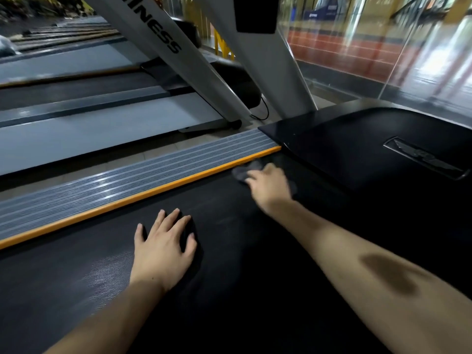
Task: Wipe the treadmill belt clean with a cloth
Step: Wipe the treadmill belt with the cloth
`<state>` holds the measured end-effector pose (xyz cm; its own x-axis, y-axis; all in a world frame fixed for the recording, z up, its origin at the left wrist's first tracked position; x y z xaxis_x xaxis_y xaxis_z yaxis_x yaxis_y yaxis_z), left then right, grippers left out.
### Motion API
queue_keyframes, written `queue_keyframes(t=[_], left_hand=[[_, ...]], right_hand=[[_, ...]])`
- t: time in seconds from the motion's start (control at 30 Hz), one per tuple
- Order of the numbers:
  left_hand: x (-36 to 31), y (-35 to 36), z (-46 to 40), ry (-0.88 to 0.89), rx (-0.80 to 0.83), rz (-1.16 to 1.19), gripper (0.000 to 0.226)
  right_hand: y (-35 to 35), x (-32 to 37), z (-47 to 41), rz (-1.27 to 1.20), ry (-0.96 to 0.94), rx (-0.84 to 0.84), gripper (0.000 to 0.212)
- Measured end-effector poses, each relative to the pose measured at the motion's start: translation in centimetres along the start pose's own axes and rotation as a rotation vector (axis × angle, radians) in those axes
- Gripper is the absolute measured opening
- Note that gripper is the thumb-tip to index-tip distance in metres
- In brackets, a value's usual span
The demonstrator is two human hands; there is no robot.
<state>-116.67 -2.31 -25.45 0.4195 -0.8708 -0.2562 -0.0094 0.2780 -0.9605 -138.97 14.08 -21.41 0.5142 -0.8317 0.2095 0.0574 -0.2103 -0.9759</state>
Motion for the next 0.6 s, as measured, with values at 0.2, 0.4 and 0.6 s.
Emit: queue_keyframes(t=[0.2,0.4,0.6], left_hand=[[0.2,0.0,0.2,0.015,-0.015,-0.02,0.067],[0.0,0.1,-0.1,0.005,0.005,-0.003,0.05],[0.1,0.0,-0.2,0.018,-0.028,-0.009,0.058]], right_hand=[[0.7,0.1,1.1,0.051,-0.211,0.0,0.029],[-1.6,-8.1,-1.1,0.049,0.171,-0.053,0.031],[2.6,5.7,4.2,0.002,-0.2,0.001,0.05]])
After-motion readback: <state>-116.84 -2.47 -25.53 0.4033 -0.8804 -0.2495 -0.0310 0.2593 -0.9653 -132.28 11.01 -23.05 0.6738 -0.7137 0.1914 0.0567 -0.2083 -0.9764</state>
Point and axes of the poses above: each hand's wrist, its own z-axis away from the middle knuckle, its own y-axis out of the palm, x = y × z, the point moved 5 cm from there along -z, towards the middle knuckle, and after that the axes turned 15 degrees about x, right-handed, at the moved point
